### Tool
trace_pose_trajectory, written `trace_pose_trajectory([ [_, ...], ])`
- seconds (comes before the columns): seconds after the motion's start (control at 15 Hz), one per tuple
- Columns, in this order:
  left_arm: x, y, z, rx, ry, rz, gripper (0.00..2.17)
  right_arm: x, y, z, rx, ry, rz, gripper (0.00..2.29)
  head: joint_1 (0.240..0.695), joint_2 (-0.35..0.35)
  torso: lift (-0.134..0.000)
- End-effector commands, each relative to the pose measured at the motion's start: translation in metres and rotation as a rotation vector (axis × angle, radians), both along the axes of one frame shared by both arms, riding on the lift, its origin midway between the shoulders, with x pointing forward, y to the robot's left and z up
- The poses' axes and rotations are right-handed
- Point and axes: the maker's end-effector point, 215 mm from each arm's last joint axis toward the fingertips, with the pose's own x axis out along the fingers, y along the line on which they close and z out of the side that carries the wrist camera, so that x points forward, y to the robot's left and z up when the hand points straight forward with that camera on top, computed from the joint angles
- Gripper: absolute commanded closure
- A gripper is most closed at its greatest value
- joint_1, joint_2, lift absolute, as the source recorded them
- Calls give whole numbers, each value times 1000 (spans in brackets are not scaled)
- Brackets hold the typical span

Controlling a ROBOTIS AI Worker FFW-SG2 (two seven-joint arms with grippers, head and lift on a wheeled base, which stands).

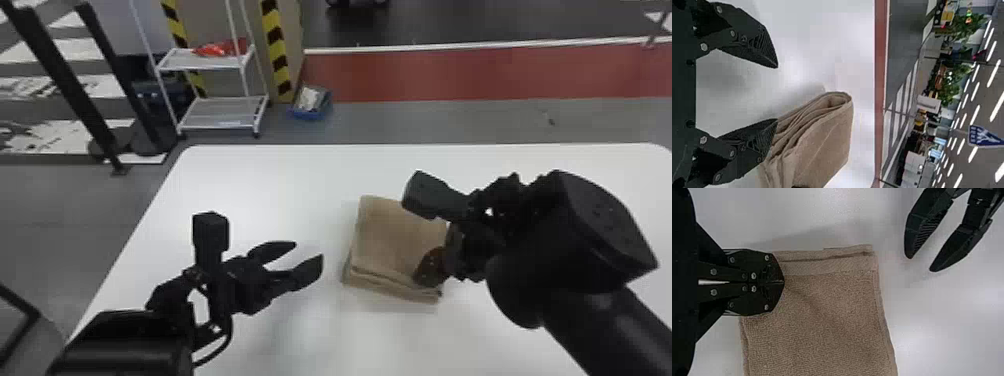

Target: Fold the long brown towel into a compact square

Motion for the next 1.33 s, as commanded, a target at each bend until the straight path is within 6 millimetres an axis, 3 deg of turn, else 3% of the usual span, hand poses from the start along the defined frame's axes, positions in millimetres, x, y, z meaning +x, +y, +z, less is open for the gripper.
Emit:
trace_pose_trajectory([
  [0.0,5,-15,25,-38,-83,-3,2,0,1,0,-3,-1,5,2145,695,139,-120],
  [0.2,3,-66,49,-81,-208,-82,6,-1,5,1,1,-3,8,2142,695,116,-120],
  [0.33,7,-87,36,-65,-193,-114,6,0,7,3,1,-10,10,2142,695,87,-120],
  [0.67,17,-84,12,-24,-156,-115,16,13,-2,6,-28,-43,17,2145,695,40,-120],
  [1.07,14,-87,5,-17,-143,-126,16,31,-21,4,-69,-68,15,2142,695,23,-120],
  [1.27,15,-80,6,-16,-145,-118,16,28,-19,18,0,-70,-10,2142,695,12,-120],
])
